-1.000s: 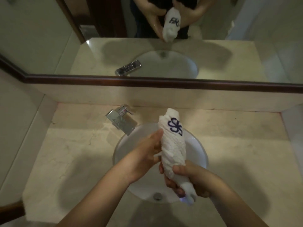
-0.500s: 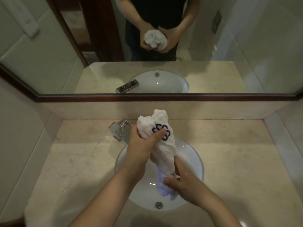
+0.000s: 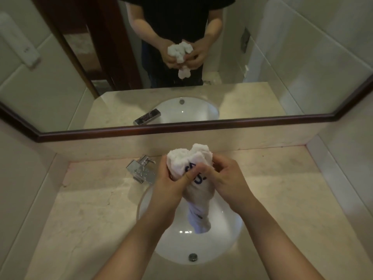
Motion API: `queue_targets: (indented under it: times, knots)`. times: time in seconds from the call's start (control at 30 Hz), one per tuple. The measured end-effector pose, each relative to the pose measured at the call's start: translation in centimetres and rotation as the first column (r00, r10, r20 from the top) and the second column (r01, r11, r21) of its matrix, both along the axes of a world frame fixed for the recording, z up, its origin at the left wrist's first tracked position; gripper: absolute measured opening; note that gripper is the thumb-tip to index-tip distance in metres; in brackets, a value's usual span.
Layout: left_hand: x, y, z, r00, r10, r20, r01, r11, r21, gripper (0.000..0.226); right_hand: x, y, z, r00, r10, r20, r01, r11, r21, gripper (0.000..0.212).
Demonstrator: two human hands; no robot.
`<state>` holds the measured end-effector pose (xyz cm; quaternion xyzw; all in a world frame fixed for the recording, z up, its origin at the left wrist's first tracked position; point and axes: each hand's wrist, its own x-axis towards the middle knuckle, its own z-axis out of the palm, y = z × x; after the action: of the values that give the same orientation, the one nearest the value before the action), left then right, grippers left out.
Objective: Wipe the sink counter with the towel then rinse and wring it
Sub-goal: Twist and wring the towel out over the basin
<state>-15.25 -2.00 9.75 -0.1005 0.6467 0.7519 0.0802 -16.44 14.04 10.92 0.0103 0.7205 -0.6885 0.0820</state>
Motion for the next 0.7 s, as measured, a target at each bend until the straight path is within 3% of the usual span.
queue_targets:
  times: [0.17,0.23,0.33,0.53,0.63,0.7]
  knots:
    - [1.2,0.5,0.7,0.992,0.094,-0.08,-0.102,0.989,-0.102,0.056,1.4,0.0,0.1,0.987,-0.157,-0.022,0.156,0.987,-0.037,0.021]
    - [1.5,0.4,0.9,0.992,0.08,-0.099,-0.091,0.99,-0.111,0.056,1.6,-0.1,0.3,0.983,-0.186,-0.002,0.185,0.981,-0.049,0.02]
    - [1.5,-0.1,0.9,0.997,0.049,-0.058,-0.053,0.996,-0.073,0.063,1.8,-0.2,0.9,0.979,-0.2,0.042,0.203,0.975,-0.086,0.034]
    - [1.3,-1.2,1.7,0.995,-0.098,-0.015,0.1,0.983,0.155,0.067,2.4,-0.2,2.7,0.979,-0.169,0.113,0.192,0.953,-0.235,0.038]
    - [1.3,-1.8,1.4,0.989,-0.148,-0.027,0.149,0.944,0.295,0.087,2.4,0.0,3.4,0.971,-0.108,0.212,0.176,0.927,-0.332,0.046]
    - [1.1,-2.0,1.5,0.983,-0.178,-0.039,0.18,0.914,0.364,0.084,2.5,-0.1,3.9,0.961,-0.072,0.265,0.172,0.91,-0.376,0.048]
